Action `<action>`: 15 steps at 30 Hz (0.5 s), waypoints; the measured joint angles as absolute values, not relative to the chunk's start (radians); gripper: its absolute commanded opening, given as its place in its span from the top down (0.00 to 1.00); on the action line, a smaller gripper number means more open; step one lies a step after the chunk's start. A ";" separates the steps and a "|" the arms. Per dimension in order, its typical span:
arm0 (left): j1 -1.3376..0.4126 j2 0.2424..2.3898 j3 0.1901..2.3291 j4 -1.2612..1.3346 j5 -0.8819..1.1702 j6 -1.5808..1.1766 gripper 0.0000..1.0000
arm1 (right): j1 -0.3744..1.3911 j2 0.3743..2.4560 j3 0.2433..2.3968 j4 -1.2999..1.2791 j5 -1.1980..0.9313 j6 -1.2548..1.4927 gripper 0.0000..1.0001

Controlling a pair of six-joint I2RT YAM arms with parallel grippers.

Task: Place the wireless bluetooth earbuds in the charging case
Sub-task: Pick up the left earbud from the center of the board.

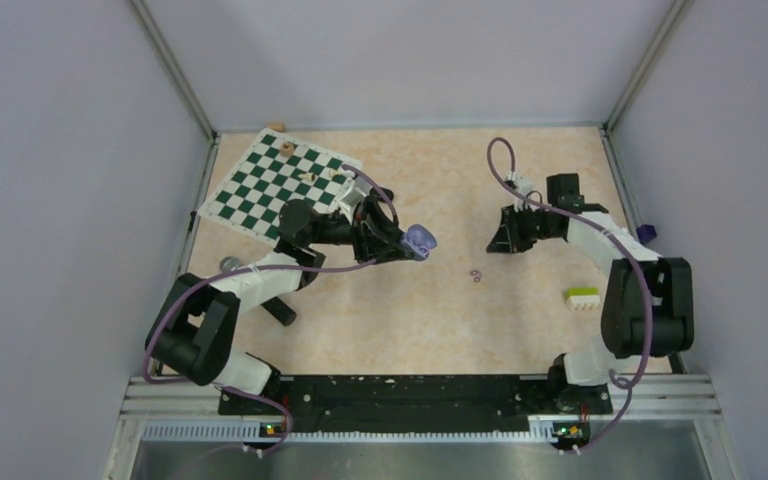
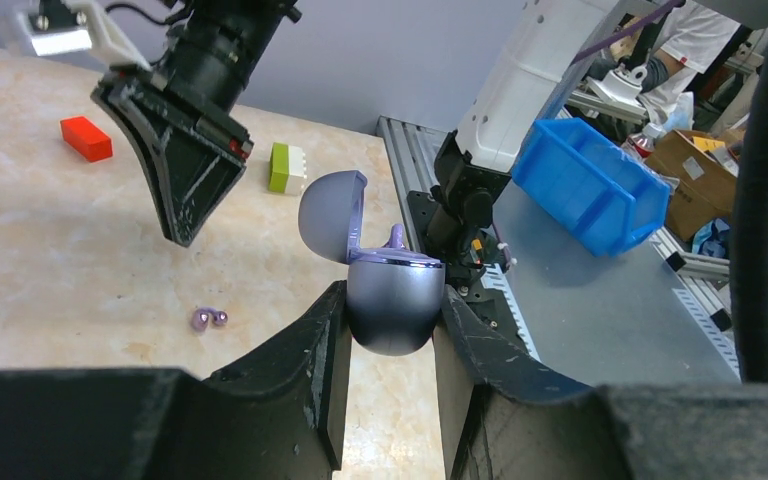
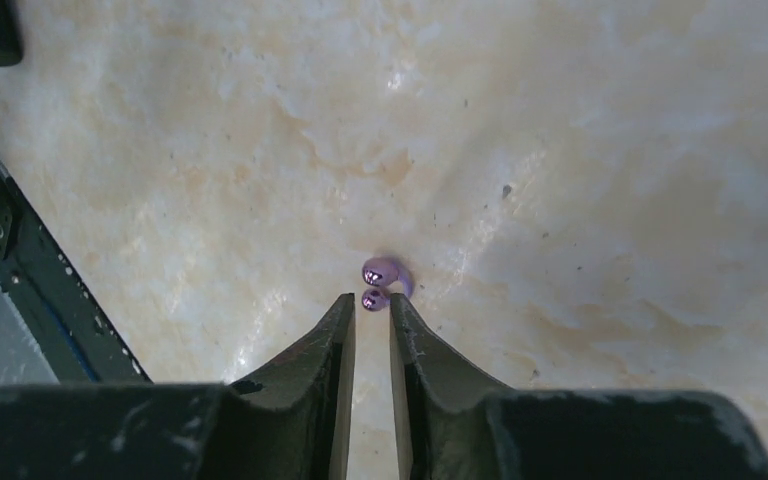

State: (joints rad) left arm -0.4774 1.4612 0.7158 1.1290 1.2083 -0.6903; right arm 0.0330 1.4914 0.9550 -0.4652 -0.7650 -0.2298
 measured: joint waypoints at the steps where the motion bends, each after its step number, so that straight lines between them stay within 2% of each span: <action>1: -0.477 1.461 0.716 1.125 1.209 -0.687 1.00 | 0.029 1.522 0.955 -0.481 -0.764 -0.235 0.78; 6: -0.477 1.460 0.716 1.096 1.211 -0.677 1.00 | 0.028 1.652 0.955 -0.517 -0.761 -0.243 0.71; 15: -0.477 1.444 0.716 1.072 1.215 -0.660 1.00 | 0.028 1.758 0.949 -0.517 -0.742 -0.222 0.72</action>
State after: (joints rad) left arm -0.4774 1.4445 0.7162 1.0718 1.2152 -0.6601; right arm 0.0284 1.7576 0.9489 -0.5167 -0.7418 -0.2222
